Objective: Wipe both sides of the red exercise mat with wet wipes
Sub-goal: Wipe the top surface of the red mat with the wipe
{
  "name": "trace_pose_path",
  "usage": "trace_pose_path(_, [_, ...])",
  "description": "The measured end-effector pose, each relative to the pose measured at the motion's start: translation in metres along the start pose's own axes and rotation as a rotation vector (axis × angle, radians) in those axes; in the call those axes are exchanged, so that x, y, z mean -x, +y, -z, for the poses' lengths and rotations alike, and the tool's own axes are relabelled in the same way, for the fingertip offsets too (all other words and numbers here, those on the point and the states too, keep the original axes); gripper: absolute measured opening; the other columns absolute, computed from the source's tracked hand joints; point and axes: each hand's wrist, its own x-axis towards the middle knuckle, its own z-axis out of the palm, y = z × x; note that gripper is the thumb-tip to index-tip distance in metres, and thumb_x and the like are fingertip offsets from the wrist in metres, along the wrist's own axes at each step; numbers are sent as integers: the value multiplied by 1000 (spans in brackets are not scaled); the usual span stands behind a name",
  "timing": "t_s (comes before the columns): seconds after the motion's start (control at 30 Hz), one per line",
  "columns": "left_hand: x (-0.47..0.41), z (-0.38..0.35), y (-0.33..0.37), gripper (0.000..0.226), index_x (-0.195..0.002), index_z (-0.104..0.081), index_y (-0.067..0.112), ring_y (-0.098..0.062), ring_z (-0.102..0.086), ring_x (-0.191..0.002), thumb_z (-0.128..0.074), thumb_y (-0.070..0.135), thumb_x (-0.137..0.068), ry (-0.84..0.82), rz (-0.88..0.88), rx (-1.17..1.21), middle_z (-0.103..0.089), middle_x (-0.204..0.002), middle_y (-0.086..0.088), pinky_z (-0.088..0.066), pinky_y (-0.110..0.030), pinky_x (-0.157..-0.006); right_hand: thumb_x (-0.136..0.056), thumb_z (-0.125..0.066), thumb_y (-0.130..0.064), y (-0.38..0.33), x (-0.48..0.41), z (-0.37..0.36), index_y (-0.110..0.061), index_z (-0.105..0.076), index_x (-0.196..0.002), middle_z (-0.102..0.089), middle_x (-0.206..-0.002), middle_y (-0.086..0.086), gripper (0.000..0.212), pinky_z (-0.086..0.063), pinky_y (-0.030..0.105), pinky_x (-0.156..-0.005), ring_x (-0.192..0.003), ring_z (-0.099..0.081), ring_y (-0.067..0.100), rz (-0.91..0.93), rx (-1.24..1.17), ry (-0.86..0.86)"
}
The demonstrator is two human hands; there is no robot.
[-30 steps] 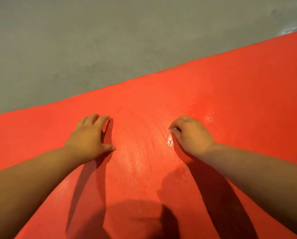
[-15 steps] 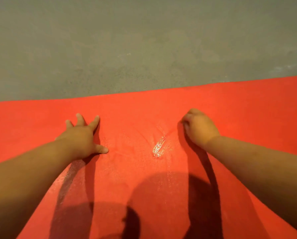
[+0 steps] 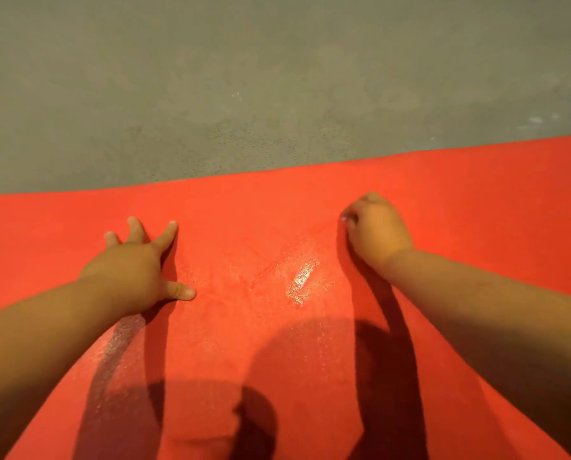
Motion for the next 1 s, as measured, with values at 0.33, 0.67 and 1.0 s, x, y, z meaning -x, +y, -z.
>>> trace_pose_path(0.33, [1, 12, -12, 127, -148, 15, 42, -47, -11, -142, -70, 75, -59, -44, -75, -87, 12, -159, -12, -28, -50, -112, -83, -53, -5, -135, 45, -40, -5, -65, -100, -57, -105, 11, 21, -44, 38, -84, -103, -50, 31, 703, -1, -318])
trace_pose_path(0.67, [3, 11, -17, 133, -150, 13, 35, -44, -11, -144, -77, 66, -58, -39, -88, -88, 14, -160, -6, -32, -50, -111, -81, -53, -8, -129, 16, -48, -3, -69, -88, -59, -95, 15, 18, -44, 36, -79, -90, -58, 34, 248, -100, -88])
trace_pose_path(1.0, [0, 8, -18, 131, -149, 14, 38, -43, -6, -145, -78, 64, -60, -44, -99, -66, 17, -159, -4, -34, -50, -109, -86, -52, -4, -74, -48, -26, -3, -72, -99, -66, -108, 19, 24, -42, 33, -86, -101, -60, 33, -249, -63, 70])
